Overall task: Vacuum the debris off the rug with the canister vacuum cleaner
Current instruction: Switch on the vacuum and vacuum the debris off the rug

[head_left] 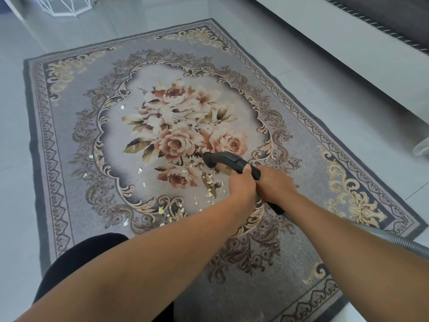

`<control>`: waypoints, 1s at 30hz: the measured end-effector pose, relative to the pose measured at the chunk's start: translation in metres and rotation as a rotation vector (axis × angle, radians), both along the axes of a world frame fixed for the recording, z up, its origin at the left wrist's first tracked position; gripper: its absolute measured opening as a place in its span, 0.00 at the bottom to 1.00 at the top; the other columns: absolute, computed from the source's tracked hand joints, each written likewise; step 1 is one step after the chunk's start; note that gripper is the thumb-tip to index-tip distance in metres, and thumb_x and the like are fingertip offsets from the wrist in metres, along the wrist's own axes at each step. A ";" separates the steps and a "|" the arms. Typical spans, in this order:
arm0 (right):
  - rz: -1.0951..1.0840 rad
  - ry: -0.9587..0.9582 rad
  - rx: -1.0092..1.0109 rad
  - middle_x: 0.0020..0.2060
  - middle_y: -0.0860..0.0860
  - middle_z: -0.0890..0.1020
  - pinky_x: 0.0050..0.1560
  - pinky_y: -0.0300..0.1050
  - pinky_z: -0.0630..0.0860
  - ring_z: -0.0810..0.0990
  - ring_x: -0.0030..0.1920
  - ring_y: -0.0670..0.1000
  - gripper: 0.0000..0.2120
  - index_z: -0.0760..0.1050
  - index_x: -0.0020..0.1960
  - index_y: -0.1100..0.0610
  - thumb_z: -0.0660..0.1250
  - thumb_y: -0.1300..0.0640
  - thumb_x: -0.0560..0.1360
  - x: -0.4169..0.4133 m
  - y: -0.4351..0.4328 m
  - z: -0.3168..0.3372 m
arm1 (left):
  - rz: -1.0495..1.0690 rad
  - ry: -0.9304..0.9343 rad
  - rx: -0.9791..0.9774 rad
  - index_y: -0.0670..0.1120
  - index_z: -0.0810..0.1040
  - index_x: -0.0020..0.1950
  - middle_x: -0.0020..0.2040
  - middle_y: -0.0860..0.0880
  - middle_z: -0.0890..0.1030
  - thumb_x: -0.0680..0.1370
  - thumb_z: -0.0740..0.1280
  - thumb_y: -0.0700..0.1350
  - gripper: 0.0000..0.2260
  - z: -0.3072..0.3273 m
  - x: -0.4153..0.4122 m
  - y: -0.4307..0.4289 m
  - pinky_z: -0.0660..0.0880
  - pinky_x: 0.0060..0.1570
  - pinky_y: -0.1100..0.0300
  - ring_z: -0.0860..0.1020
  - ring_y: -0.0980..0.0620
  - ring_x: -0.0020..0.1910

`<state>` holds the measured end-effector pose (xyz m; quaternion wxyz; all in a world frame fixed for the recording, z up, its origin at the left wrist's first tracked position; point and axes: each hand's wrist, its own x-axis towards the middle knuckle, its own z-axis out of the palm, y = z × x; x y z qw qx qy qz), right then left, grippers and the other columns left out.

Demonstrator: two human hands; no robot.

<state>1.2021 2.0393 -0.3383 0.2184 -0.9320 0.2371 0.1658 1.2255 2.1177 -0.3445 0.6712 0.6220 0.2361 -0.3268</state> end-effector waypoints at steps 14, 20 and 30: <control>0.046 0.030 -0.009 0.34 0.48 0.78 0.28 0.41 0.66 0.75 0.30 0.47 0.03 0.70 0.45 0.50 0.61 0.53 0.78 0.017 0.018 0.006 | 0.089 0.011 0.052 0.47 0.67 0.73 0.64 0.45 0.77 0.83 0.56 0.51 0.19 0.002 0.010 0.008 0.72 0.64 0.46 0.75 0.43 0.61; -0.013 0.005 0.019 0.36 0.50 0.79 0.35 0.45 0.72 0.78 0.35 0.53 0.08 0.73 0.46 0.50 0.61 0.46 0.77 -0.013 -0.007 0.014 | -0.017 0.020 -0.018 0.46 0.70 0.70 0.61 0.44 0.78 0.82 0.59 0.50 0.17 0.007 -0.014 -0.010 0.74 0.62 0.46 0.77 0.43 0.60; 0.088 0.014 0.092 0.31 0.49 0.78 0.32 0.46 0.71 0.77 0.30 0.52 0.05 0.73 0.47 0.47 0.63 0.47 0.78 -0.072 -0.046 0.026 | -0.200 0.066 -0.055 0.40 0.75 0.62 0.54 0.43 0.81 0.80 0.66 0.47 0.15 0.004 -0.057 -0.025 0.80 0.52 0.52 0.81 0.46 0.48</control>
